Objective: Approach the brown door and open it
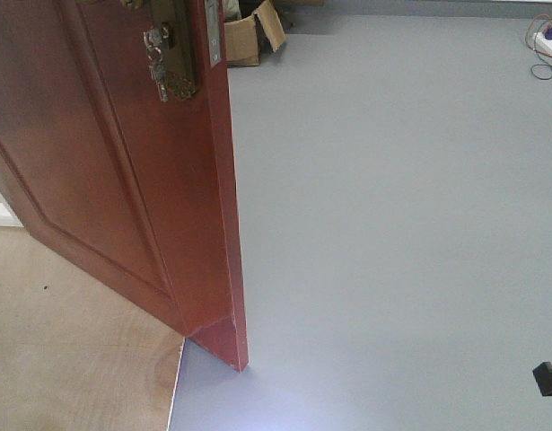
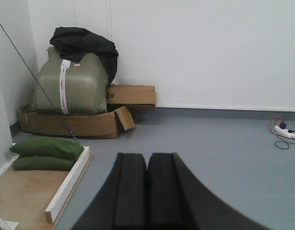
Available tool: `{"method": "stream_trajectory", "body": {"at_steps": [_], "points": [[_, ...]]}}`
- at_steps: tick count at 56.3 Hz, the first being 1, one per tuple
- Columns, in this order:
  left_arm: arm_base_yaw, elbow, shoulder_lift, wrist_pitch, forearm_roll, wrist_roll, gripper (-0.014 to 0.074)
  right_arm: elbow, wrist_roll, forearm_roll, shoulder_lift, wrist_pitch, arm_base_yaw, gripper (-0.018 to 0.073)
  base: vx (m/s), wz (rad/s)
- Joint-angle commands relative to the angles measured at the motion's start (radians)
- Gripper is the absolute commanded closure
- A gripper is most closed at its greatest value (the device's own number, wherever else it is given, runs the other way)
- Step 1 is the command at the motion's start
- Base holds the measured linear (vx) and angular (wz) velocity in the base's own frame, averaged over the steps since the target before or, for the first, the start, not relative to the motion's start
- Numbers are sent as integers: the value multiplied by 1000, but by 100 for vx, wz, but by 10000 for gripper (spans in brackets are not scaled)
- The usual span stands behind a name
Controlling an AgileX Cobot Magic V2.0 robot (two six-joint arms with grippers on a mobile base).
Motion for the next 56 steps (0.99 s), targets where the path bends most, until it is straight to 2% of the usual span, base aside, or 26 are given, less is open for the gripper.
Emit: {"method": "stream_trajectory", "body": {"at_steps": [1, 56], "points": [[-7, -39, -7, -30, -7, 0, 600, 5, -5, -7, -12, -81, -5, 559, 0, 0], [-7, -39, -7, -30, -7, 0, 600, 5, -5, -7, -12, -81, -5, 559, 2, -1]]}}
